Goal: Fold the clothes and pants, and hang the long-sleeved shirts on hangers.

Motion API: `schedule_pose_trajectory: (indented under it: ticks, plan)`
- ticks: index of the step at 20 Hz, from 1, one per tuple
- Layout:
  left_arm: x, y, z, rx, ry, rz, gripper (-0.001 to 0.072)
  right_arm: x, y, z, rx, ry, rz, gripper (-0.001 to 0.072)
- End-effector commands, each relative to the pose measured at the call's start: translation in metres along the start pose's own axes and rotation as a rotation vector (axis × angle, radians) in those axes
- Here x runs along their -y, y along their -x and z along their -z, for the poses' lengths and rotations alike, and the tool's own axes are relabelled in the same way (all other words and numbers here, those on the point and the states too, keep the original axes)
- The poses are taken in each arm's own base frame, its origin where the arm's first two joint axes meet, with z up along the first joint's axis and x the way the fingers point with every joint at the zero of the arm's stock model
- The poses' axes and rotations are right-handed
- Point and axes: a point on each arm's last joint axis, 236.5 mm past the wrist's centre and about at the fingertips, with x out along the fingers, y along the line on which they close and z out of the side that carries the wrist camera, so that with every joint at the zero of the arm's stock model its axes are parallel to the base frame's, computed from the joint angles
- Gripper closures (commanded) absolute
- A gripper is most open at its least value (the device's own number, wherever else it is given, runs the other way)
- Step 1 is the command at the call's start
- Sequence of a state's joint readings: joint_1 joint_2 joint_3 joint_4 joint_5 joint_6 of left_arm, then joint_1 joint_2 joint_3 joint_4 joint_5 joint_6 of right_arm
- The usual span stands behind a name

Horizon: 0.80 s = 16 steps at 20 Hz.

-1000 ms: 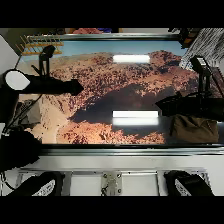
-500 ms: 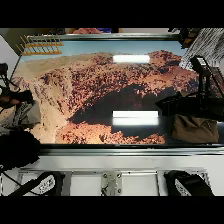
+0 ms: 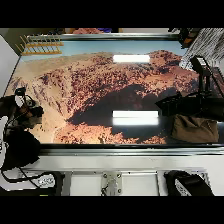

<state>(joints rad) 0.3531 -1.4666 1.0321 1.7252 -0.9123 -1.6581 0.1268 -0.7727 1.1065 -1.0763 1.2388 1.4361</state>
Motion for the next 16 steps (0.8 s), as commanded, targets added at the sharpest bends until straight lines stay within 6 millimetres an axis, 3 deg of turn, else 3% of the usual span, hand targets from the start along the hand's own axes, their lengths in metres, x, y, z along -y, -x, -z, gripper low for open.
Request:
schedule_pose_trajectory:
  ticks: [1,3,4,6,8,10,12,14,16]
  plan:
    - [0.002,0.005,-0.012,0.055,0.053,0.006,0.0696,0.000,0.000,0.000,-0.001,0.000,-0.001,0.0686]
    - [0.006,0.052,-0.041,0.179,0.037,0.014,0.0699,0.000,0.000,0.000,-0.001,0.001,-0.001,0.0686]
    - [0.013,0.089,-0.059,0.264,0.011,0.022,0.0698,0.000,0.000,0.000,-0.001,0.000,-0.001,0.0686]
    - [0.038,0.183,-0.087,0.461,-0.046,0.062,0.0698,0.000,0.000,0.000,0.000,0.000,-0.001,0.0686]
    - [0.075,0.286,-0.095,0.678,-0.130,0.134,0.0699,0.001,0.000,-0.007,0.028,0.000,0.003,0.0686]
    - [0.118,0.385,-0.077,0.879,-0.221,0.255,0.0699,-0.003,0.000,-0.011,0.048,-0.015,-0.013,0.0686]
    - [0.153,0.456,-0.044,1.010,-0.312,0.385,0.0699,-0.014,0.001,-0.016,0.064,-0.033,-0.061,0.0686]
    - [0.179,0.504,-0.009,1.092,-0.398,0.504,0.0699,-0.013,0.003,-0.029,0.123,-0.035,-0.057,0.0686]
    - [0.196,0.530,0.019,1.121,-0.458,0.599,0.0699,-0.010,0.012,-0.052,0.219,-0.033,-0.040,0.0686]
